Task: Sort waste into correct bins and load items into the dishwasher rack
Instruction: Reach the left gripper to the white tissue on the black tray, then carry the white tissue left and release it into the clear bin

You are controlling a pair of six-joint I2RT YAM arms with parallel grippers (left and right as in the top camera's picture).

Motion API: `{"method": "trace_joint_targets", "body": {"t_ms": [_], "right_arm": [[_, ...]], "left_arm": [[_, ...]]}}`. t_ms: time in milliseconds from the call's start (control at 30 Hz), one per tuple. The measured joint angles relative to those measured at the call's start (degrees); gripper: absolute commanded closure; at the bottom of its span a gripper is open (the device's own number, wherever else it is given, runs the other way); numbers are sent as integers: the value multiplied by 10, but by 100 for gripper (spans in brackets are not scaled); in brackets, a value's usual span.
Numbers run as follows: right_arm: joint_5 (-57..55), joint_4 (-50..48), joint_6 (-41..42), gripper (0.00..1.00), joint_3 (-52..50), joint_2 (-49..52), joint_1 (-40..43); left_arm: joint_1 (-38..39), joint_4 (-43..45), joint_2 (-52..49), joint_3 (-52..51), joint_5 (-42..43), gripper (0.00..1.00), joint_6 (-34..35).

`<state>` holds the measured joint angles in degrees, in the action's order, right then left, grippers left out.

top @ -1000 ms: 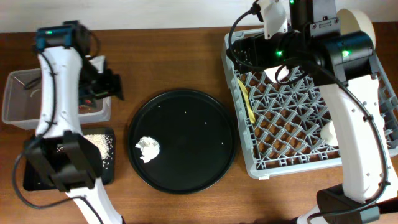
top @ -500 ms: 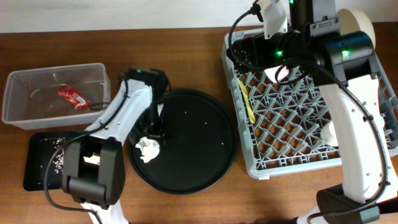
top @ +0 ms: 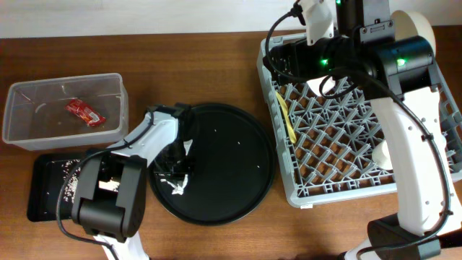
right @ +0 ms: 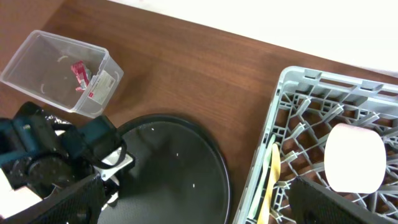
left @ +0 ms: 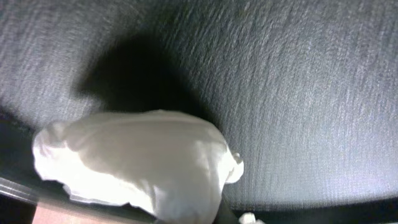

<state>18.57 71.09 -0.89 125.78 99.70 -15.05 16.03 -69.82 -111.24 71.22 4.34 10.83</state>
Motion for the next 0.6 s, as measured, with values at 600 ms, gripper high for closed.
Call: {"method": "trace_joint_targets", "body": {"t_ms": [600], "right_arm": [[0,0,0,2,0,0,0]], "left_arm": [[-227,-32,64,346,-157,84,8]]}}
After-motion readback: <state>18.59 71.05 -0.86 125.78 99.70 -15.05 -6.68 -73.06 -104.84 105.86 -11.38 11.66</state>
